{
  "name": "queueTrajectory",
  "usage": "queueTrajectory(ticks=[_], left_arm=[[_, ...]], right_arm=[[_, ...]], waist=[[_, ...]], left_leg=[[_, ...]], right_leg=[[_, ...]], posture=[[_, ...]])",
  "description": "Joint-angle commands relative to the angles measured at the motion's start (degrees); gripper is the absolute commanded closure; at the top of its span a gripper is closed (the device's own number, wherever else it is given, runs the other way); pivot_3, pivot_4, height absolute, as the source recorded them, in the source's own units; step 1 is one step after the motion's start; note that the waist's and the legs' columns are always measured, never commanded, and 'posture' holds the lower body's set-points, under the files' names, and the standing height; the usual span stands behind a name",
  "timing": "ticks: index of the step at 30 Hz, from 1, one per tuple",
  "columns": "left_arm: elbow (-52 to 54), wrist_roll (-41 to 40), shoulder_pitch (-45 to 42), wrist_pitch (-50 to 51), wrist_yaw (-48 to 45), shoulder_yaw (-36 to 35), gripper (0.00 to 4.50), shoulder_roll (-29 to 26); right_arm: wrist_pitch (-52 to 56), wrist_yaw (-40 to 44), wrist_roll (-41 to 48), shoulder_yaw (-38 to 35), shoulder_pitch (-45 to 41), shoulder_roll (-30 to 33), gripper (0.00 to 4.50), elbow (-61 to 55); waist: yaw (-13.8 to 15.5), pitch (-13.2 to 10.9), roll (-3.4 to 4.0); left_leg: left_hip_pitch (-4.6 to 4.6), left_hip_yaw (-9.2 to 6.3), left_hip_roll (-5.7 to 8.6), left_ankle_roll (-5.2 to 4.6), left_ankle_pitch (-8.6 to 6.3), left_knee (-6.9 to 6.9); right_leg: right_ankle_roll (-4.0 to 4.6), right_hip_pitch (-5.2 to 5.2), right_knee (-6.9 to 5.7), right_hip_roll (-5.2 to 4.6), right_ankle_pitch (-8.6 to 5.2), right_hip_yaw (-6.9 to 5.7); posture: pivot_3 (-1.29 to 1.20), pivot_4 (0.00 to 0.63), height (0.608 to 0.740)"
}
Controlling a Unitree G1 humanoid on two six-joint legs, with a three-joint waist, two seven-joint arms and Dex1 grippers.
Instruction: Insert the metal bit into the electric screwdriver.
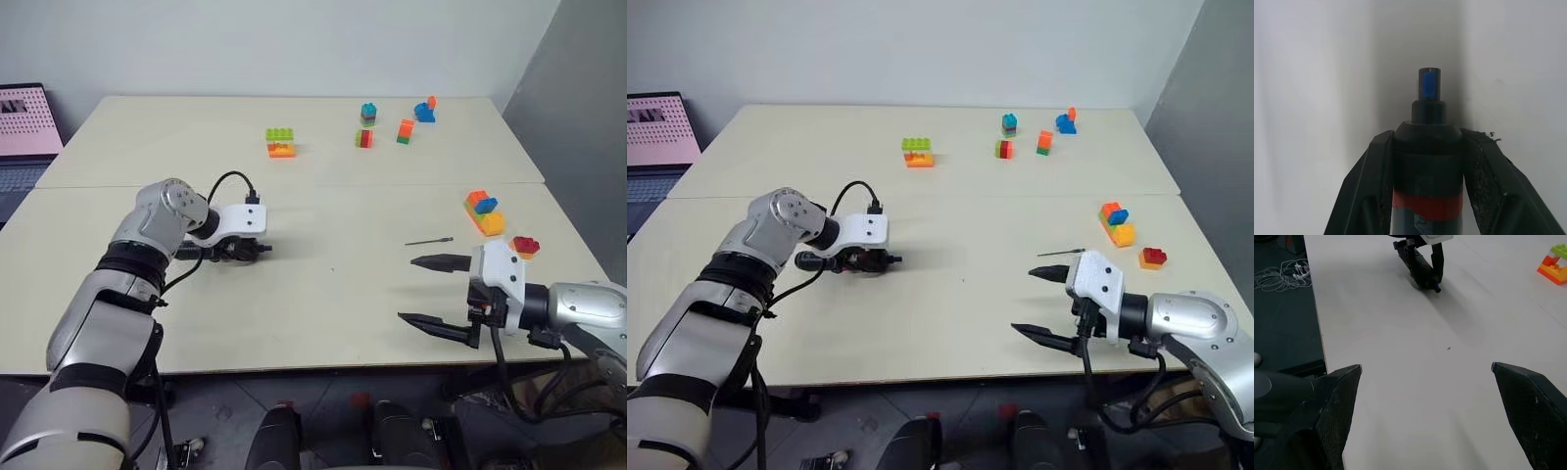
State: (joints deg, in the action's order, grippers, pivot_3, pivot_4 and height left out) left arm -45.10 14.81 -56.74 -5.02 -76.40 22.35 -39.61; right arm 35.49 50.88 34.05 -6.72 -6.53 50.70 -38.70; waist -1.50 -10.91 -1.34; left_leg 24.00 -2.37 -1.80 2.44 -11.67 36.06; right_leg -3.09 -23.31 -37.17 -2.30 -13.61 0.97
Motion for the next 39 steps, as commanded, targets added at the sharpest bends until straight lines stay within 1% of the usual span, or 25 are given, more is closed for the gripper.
queueTrajectory(ticks=[1,3,5,7,8,11,14,16,20,22,26,33,35,39], left_arm=[[17.74,-14.08,1.22,14.41,-1.55,-9.71,2.86,4.13],[24.54,-18.56,2.21,21.79,0.18,-12.84,2.86,6.52],[29.38,-21.38,2.98,28.16,3.69,-15.06,2.86,9.13],[33.59,-24.86,4.03,31.25,7.24,-17.3,2.86,12.34],[34.96,-26.55,4.51,32.3,10.79,-18.9,2.86,15.2],[37.27,-28.54,6.1,33.18,17.88,-21.15,2.86,20.3],[41.94,-30.4,12.24,32.02,26.47,-22.98,2.86,26.77],[43.84,-29.87,15.36,29.66,28.99,-22.33,2.86,28.35],[46.38,-29.26,21.88,27.19,32.49,-20.8,2.86,29.67],[47.57,-28.41,25.58,24.33,34.44,-19.88,2.86,30.44],[49.01,-27.99,29.1,22.15,36.15,-19.06,2.86,30.11],[55.58,-29.06,35.68,23.33,36.54,-19.9,2.86,25.0],[57.07,-29.36,36.96,23.65,36.76,-20.36,2.86,23.63],[58.22,-29.67,38.49,23.42,37.65,-20.95,2.86,21.25]], right_arm=[[1.42,1.14,4.2,-4.87,-0.84,1.8,0.0,-1.67],[2.33,1.27,6.16,-6.34,-1.32,2.33,0.0,-1.61],[3.16,1.04,8.55,-7.53,-2.23,2.24,0.0,-1.36],[4.09,0.54,10.63,-8.33,-3.63,2.25,0.0,-1.08],[4.56,0.27,11.45,-8.35,-4.85,2.4,0.0,-0.81],[5.29,0.04,12.7,-8.23,-7.04,2.79,0.0,-0.21],[5.84,-0.47,13.97,-7.9,-9.6,2.81,0.0,0.15],[6.14,-0.61,14.61,-7.83,-10.29,2.9,0.0,0.14],[6.23,-0.5,14.59,-6.82,-11.44,3.18,0.0,0.01],[6.21,-0.13,14.52,-6.12,-12.26,3.49,0.0,0.25],[6.04,0.71,14.13,-5.31,-13.14,4.08,0.0,0.94],[4.31,3.13,10.03,-3.51,-13.05,6.16,0.0,4.94],[3.33,4.33,7.9,-2.47,-13.06,6.92,0.0,6.98],[-0.07,7.75,0.8,2.83,-16.14,8.5,0.0,15.03]], waist=[[0.63,0.0,-0.01],[1.48,-0.01,-0.02],[1.53,-0.01,-0.02],[1.31,-0.01,-0.02],[0.98,-0.01,-0.01],[0.84,-0.01,-0.01],[0.61,0.0,0.0],[0.49,0.0,0.0],[0.47,0.0,0.0],[0.51,0.01,0.01],[0.8,0.01,0.01],[0.6,0.07,0.06],[0.54,0.09,0.07],[0.29,0.12,0.09]], left_leg=[[0.04,-0.01,0.01,0.0,0.0,0.02],[0.08,-0.06,0.01,0.0,0.0,0.09],[0.14,-0.1,0.02,0.0,0.0,0.2],[0.1,-0.1,0.02,0.0,0.0,0.23],[0.05,-0.09,0.02,0.0,0.0,0.23],[-0.07,-0.12,0.02,0.0,0.01,0.23],[-0.13,-0.11,0.02,-0.01,0.01,0.24],[-0.13,-0.12,0.02,-0.01,0.01,0.24],[-0.13,-0.12,0.02,-0.01,0.01,0.24],[-0.13,-0.11,0.02,0.0,0.01,0.25],[-0.13,-0.08,0.04,0.0,0.01,0.28],[-0.17,-0.07,0.02,-0.01,0.01,0.27],[-0.18,-0.06,0.02,-0.01,0.01,0.27],[-0.23,-0.06,0.02,-0.01,0.01,0.27]], right_leg=[[0.0,0.01,-0.01,-0.02,0.0,-0.02],[-0.03,0.04,0.0,-0.02,0.02,-0.05],[-0.09,0.04,0.01,-0.02,0.05,-0.06],[-0.13,0.07,0.01,-0.01,0.08,-0.03],[-0.13,0.08,-0.02,-0.01,0.08,-0.03],[-0.13,0.1,-0.13,0.03,0.08,0.0],[-0.12,0.11,-0.21,0.04,0.08,0.04],[-0.12,0.11,-0.22,0.05,0.08,0.04],[-0.11,0.1,-0.24,0.06,0.08,0.04],[-0.11,0.12,-0.21,0.05,0.08,0.05],[-0.08,0.15,-0.18,0.03,0.1,0.06],[-0.03,0.15,-0.17,0.04,0.09,0.06],[0.19,0.15,-0.17,0.04,-0.03,0.08],[0.3,0.16,-0.17,0.04,-0.04,0.08]], posture=[[0.0,0.15,0.74],[0.0,0.15,0.74],[0.0,0.15,0.74],[0.0,0.15,0.74],[0.0,0.15,0.74],[0.0,0.15,0.74],[0.0,0.15,0.74],[0.0,0.15,0.74],[0.0,0.15,0.74],[0.0,0.15,0.74],[0.0,0.15,0.74],[0.0,0.15,0.74],[0.0,0.15,0.74],[0.0,0.15,0.74]])
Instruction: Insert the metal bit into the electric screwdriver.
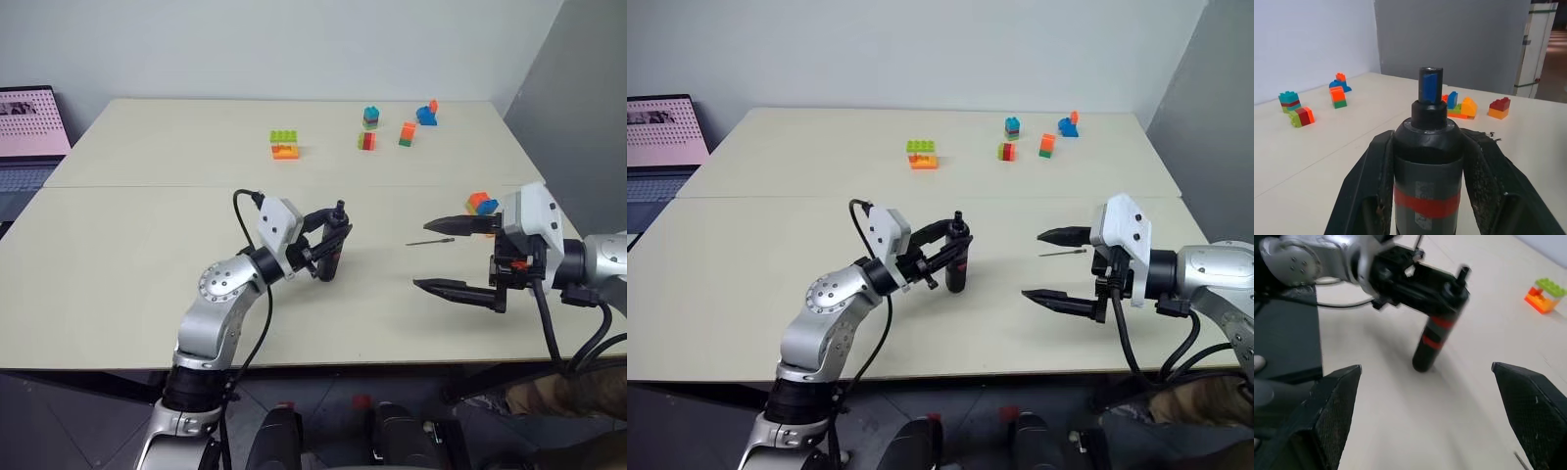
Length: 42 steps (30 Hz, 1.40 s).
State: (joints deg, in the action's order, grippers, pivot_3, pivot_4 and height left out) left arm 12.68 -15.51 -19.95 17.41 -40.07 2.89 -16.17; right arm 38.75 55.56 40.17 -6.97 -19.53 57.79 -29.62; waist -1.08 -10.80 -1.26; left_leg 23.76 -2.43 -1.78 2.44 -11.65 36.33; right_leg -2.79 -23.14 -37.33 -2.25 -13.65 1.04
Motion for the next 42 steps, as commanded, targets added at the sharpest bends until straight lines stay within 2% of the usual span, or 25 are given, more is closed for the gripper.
queueTrajectory(ticks=[1,4,8,11,14,19,22,27,30,33,38,42], left_arm=[[0.4,0.62,1.81,0.94,1.74,-1.52,2.86,-2.39],[0.17,0.8,1.85,0.3,2.53,-0.65,2.86,-2.45],[0.66,0.92,2.21,-0.03,3.57,0.56,2.86,-2.04],[0.95,0.94,2.46,-0.23,4.44,0.95,2.86,-1.9],[1.32,0.92,2.85,-0.39,5.56,0.9,2.86,-1.84],[2.04,0.84,3.34,-0.26,6.67,1.01,2.86,-2.08],[3.63,0.74,4.44,0.09,7.28,0.85,2.86,-2.55],[5.04,0.68,5.46,0.42,7.78,0.63,2.86,-3.46],[5.13,0.89,5.62,0.36,7.99,0.58,2.86,-3.98],[4.97,0.92,5.64,0.25,8.12,0.68,2.86,-4.15],[3.74,1.1,4.76,-0.09,8.06,1.2,2.86,-3.97],[3.16,1.1,4.34,-0.41,7.8,1.41,2.86,-3.97]], right_arm=[[-4.79,4.23,-7.4,4.86,-4.43,1.54,0.0,8.46],[-9.76,8.08,-15.07,11.76,-10.21,0.69,0.0,17.66],[-17.75,14.6,-25.38,21.47,-21.7,-4.24,0.0,35.69],[-26.79,18.42,-33.84,27.36,-31.43,-9.48,0.0,54.16],[-35.87,18.69,-41.67,31.82,-40.9,-15.94,0.0,74.35],[-44.7,14.89,-49.61,33.98,-48.45,-22.33,0.0,94.3],[-43.07,10.09,-53.58,34.2,-51.12,-25.57,0.0,102.3],[-37.95,9.37,-54.65,31.13,-52.94,-28.08,0.0,106.4],[-34.55,10.43,-54.71,29.25,-52.9,-29.25,0.55,107.18],[-32.78,12.04,-54.76,27.67,-52.69,-29.75,1.33,107.22],[-31.23,15.75,-54.97,26.31,-52.37,-30.17,2.6,106.77],[-31.53,17.6,-55.64,26.13,-52.05,-30.19,3.4,106.3]], waist=[[-0.31,0.01,0.01],[-0.74,0.03,0.06],[-1.27,0.05,0.08],[-1.37,0.05,0.09],[-1.68,0.05,0.09],[-1.62,0.05,0.09],[-1.71,0.05,0.1],[-1.85,0.06,0.11],[-1.94,0.06,0.1],[-2.29,0.06,0.1],[-2.33,0.06,0.1],[-2.36,0.06,0.1]], left_leg=[[-0.01,0.0,0.0,0.0,0.0,0.0],[-0.1,0.05,0.0,-0.02,0.01,0.01],[-0.26,0.16,-0.02,-0.03,0.02,-0.04],[-0.29,0.16,-0.02,-0.03,0.02,-0.17],[-0.32,0.26,-0.01,-0.03,0.03,-0.26],[-0.32,0.28,-0.02,-0.03,0.03,-0.32],[-0.32,0.33,-0.01,-0.03,0.03,-0.32],[-0.44,0.45,-0.01,-0.03,0.03,-0.31],[-0.72,0.75,-0.01,-0.03,0.03,-0.32],[-0.89,1.04,-0.01,-0.03,0.03,-0.31],[-0.91,1.1,-0.01,-0.04,0.03,-0.32],[-0.91,1.1,-0.01,-0.04,0.03,-0.32]], right_leg=[[0.01,0.0,0.0,0.0,0.01,0.0],[0.06,0.03,-0.01,0.0,0.05,0.04],[0.1,0.05,-0.03,0.01,0.09,0.14],[0.1,0.04,-0.01,0.03,0.09,0.16],[0.01,0.01,-0.01,0.05,0.15,0.27],[-0.19,0.01,0.03,0.05,0.27,0.28],[-0.01,0.01,0.03,0.05,0.39,0.33],[-0.01,0.0,-0.12,0.06,0.4,0.46],[-0.11,0.02,-0.34,0.09,0.24,0.8],[0.06,0.02,-0.44,0.12,0.13,1.13],[0.03,-0.01,-0.44,0.16,0.15,1.24],[0.01,-0.03,-0.44,0.18,0.16,1.26]], posture=[[0.0,0.15,0.74],[0.0,0.15,0.74],[0.0,0.15,0.74],[0.0,0.15,0.74],[0.0,0.15,0.74],[0.0,0.15,0.74],[0.0,0.15,0.74],[0.0,0.15,0.74],[0.0,0.15,0.74],[0.0,0.15,0.74],[0.0,0.15,0.74],[0.0,0.15,0.74]])
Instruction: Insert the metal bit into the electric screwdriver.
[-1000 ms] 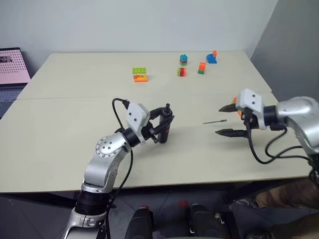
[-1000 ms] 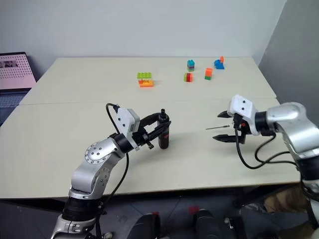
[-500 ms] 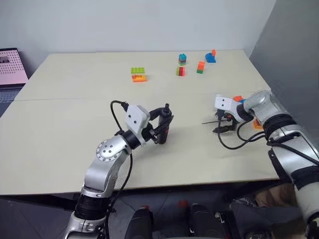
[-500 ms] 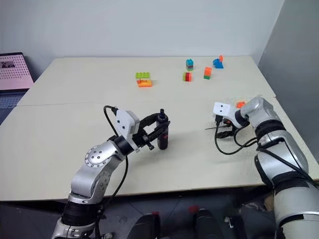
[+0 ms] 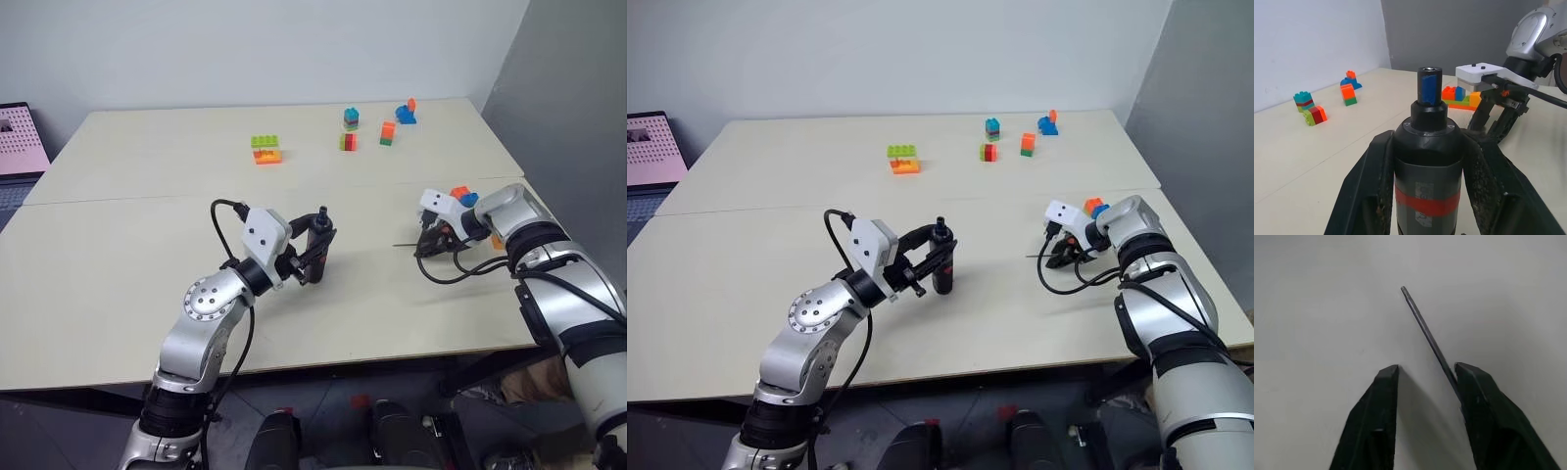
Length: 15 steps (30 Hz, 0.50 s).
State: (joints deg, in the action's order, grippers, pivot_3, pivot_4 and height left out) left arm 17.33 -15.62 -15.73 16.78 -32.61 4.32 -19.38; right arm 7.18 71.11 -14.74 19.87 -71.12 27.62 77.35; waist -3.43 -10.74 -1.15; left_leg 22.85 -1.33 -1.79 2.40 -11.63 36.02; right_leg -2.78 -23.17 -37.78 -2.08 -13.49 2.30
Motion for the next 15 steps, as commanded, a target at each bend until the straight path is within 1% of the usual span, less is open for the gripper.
queueTrajectory(ticks=[1,2,3,4,5,9,15], left_arm=[[-1.58,1.2,0.06,0.18,0.3,0.0,2.86,-0.76],[-1.67,1.17,-0.02,0.12,0.2,0.03,2.86,-0.77],[-2.0,1.13,-0.33,0.04,0.07,0.07,2.86,-0.74],[-2.26,1.11,-0.55,-0.03,-0.03,0.1,2.86,-0.72],[-2.46,1.1,-0.71,-0.1,-0.09,0.09,2.86,-0.69],[-3.02,1.03,-1.03,-0.46,-0.24,0.01,2.86,-0.68],[-3.78,1.12,-1.63,-0.27,0.38,-0.35,2.86,-0.62]], right_arm=[[0.03,2.37,-0.8,-0.79,-0.43,-0.03,3.61,-0.76],[-0.14,2.75,-1.04,-0.66,-0.34,0.06,3.92,-0.87],[-0.4,3.21,-1.18,-0.6,-0.31,0.21,4.11,-1.06],[-0.51,3.49,-1.1,-0.78,-0.34,0.31,4.39,-1.25],[-0.4,3.52,-0.93,-1.14,-0.4,0.38,4.5,-1.41],[-1.02,3.59,0.1,-2.78,-0.48,0.64,4.5,-2.2],[-1.76,3.7,3.49,-7.27,-0.53,0.99,4.5,-4.35]], waist=[[-0.03,0.0,0.0],[-0.03,0.0,0.0],[-0.03,0.0,0.0],[-0.03,0.0,0.0],[-0.03,0.0,0.0],[-0.06,0.0,0.0],[-0.09,0.0,0.0]], left_leg=[[0.0,0.01,0.0,0.0,0.0,0.0],[0.0,0.01,0.0,0.0,0.0,0.0],[0.0,0.01,0.0,0.0,0.0,-0.01],[0.0,0.01,0.0,0.0,0.0,0.0],[0.01,0.01,0.0,0.0,0.0,-0.01],[0.01,0.02,0.0,0.0,0.0,-0.01],[0.01,0.02,0.0,0.0,0.0,-0.02]], right_leg=[[0.0,-0.01,0.0,0.0,0.0,0.01],[0.0,-0.01,0.0,0.0,0.0,0.02],[0.0,-0.01,0.0,0.0,0.0,0.02],[0.0,-0.02,0.0,0.01,0.0,0.02],[0.0,-0.02,0.0,0.01,0.0,0.01],[0.0,-0.03,0.0,0.01,0.0,0.03],[0.0,-0.04,0.0,0.01,0.0,0.04]], posture=[[0.0,0.15,0.74],[0.0,0.15,0.74],[0.0,0.15,0.74],[0.0,0.15,0.74],[0.0,0.15,0.74],[0.0,0.15,0.74],[0.0,0.15,0.74]])
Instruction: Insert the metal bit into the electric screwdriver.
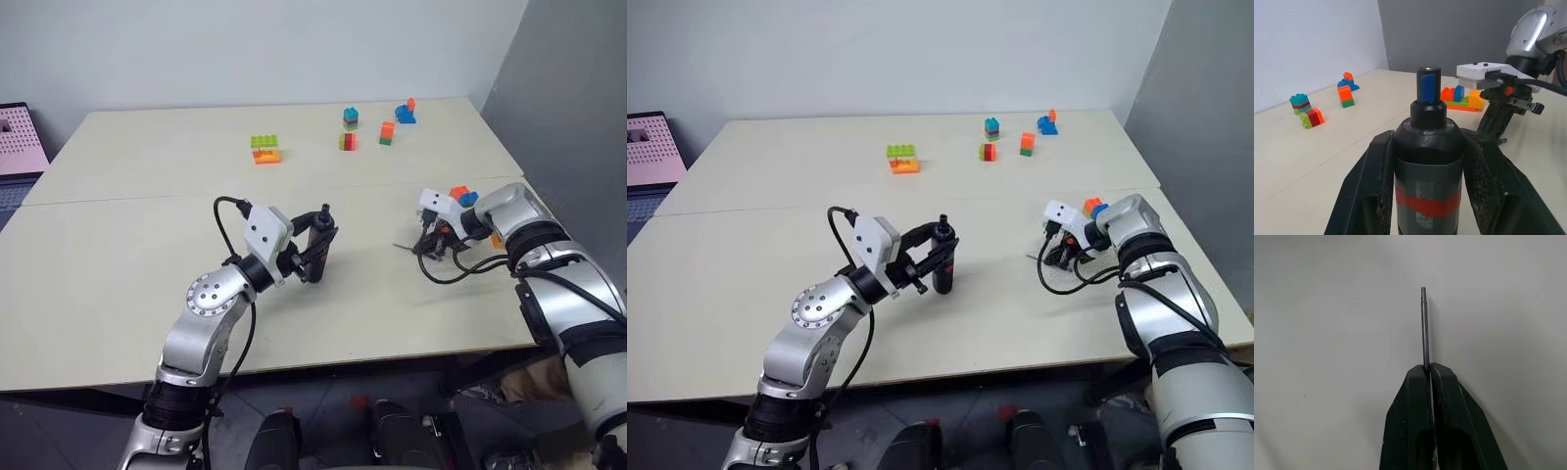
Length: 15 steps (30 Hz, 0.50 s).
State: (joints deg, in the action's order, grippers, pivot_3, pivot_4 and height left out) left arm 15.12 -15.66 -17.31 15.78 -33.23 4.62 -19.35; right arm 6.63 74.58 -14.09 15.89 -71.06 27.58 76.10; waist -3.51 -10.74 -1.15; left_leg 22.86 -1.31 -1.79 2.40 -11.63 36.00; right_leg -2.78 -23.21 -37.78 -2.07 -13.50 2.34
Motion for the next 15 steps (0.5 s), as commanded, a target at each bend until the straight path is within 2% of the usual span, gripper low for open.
queueTrajectory(ticks=[1,8,12,15], left_arm=[[-1.77,1.3,-0.25,0.76,1.08,-0.78,2.86,-0.81],[-3.33,1.01,-1.68,-1.27,1.54,-2.18,2.87,-0.59],[-3.46,0.91,-1.99,-1.64,4.3,-3.05,2.87,1.15],[-2.9,1.27,-2.17,-1.98,7.28,-3.17,2.87,3.12]], right_arm=[[-0.75,0.1,4.01,-4.72,-0.68,1.14,4.5,-3.71],[-0.16,-4.5,12.09,-13.53,3.22,1.26,4.5,-12.63],[6.39,-7.55,18.9,-18.71,10.13,-0.04,4.5,-28.59],[13.86,-12.38,25.13,-22.58,17.3,-2.09,4.5,-46.84]], waist=[[0.0,0.0,0.0],[-0.04,0.0,-0.01],[-0.04,-0.02,-0.02],[0.05,-0.02,-0.02]], left_leg=[[0.0,0.0,0.0,0.0,0.0,0.0],[0.02,-0.01,0.0,0.0,0.0,-0.01],[0.05,0.0,0.0,0.0,0.0,-0.02],[0.09,-0.02,0.0,0.0,0.0,-0.06]], right_leg=[[0.0,0.0,0.0,0.0,0.0,0.0],[0.0,-0.01,0.01,0.0,0.0,0.01],[0.0,-0.03,0.03,0.01,0.0,0.02],[-0.26,-0.06,0.05,0.01,0.14,0.02]], posture=[[0.0,0.15,0.74],[0.0,0.15,0.74],[0.0,0.15,0.74],[0.0,0.15,0.74]])
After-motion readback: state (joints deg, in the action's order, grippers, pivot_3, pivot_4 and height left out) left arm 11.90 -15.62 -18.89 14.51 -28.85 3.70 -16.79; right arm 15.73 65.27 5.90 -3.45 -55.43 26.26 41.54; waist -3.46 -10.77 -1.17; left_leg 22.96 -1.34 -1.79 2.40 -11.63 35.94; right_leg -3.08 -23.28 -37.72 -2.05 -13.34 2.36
